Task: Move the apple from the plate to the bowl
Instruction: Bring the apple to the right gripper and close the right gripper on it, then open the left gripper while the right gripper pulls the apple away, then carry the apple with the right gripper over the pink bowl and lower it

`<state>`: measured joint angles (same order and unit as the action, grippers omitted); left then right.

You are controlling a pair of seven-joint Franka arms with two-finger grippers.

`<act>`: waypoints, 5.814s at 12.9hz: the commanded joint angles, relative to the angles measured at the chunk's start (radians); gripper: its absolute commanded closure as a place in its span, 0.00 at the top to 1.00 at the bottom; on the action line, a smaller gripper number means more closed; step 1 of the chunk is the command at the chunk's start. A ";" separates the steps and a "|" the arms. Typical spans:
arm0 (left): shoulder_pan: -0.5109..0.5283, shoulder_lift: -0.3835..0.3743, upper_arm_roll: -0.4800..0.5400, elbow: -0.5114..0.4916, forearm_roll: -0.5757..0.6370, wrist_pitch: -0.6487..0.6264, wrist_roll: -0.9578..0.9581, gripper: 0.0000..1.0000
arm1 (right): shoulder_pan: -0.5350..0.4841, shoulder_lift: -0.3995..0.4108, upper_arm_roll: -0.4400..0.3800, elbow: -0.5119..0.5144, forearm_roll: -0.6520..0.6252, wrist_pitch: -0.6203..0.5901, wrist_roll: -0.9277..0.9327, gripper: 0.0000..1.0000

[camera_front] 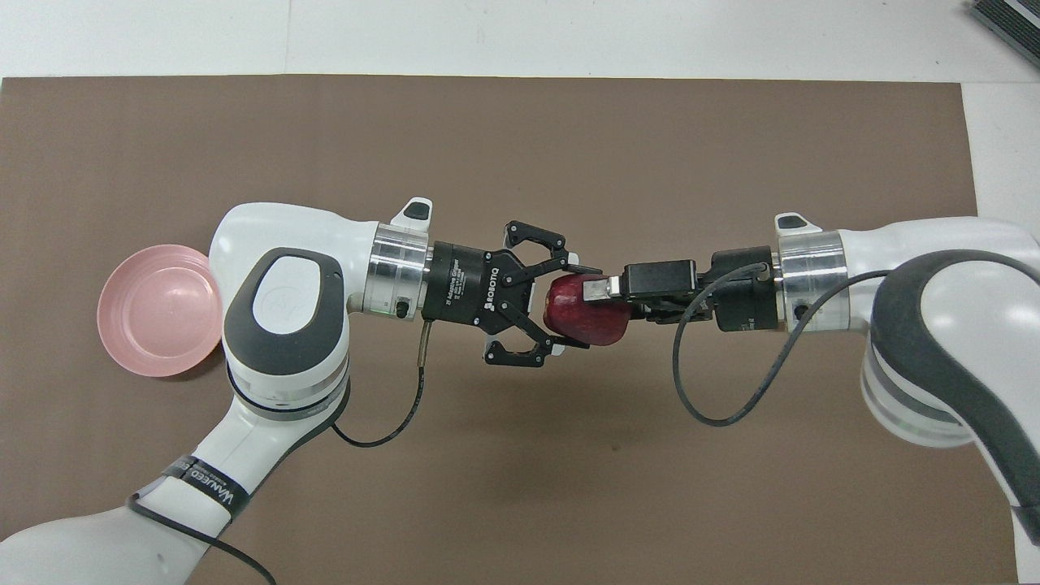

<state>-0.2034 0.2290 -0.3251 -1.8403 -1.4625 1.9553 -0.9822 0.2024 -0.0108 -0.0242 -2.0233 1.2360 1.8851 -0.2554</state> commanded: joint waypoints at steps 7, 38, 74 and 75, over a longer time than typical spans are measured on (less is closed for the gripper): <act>-0.094 -0.068 -0.002 -0.074 -0.110 0.145 -0.016 0.00 | -0.017 -0.032 -0.002 -0.031 0.002 -0.092 0.025 1.00; -0.041 -0.065 0.009 -0.080 0.080 0.157 -0.019 1.00 | -0.126 0.017 0.000 0.043 -0.242 -0.190 0.027 0.00; 0.167 -0.112 0.339 0.312 1.429 -0.351 0.987 1.00 | -0.106 0.331 0.004 0.120 -1.764 0.236 0.082 0.00; 0.167 -0.132 0.330 0.311 1.427 -0.354 0.988 1.00 | -0.107 0.331 0.004 0.114 -1.762 0.239 0.088 0.00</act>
<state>-0.0305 0.1133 0.0040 -1.5443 -0.0442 1.6291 0.0002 0.1089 0.3254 -0.0263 -1.8898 -0.5179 2.0929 -0.1986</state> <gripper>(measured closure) 0.000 0.119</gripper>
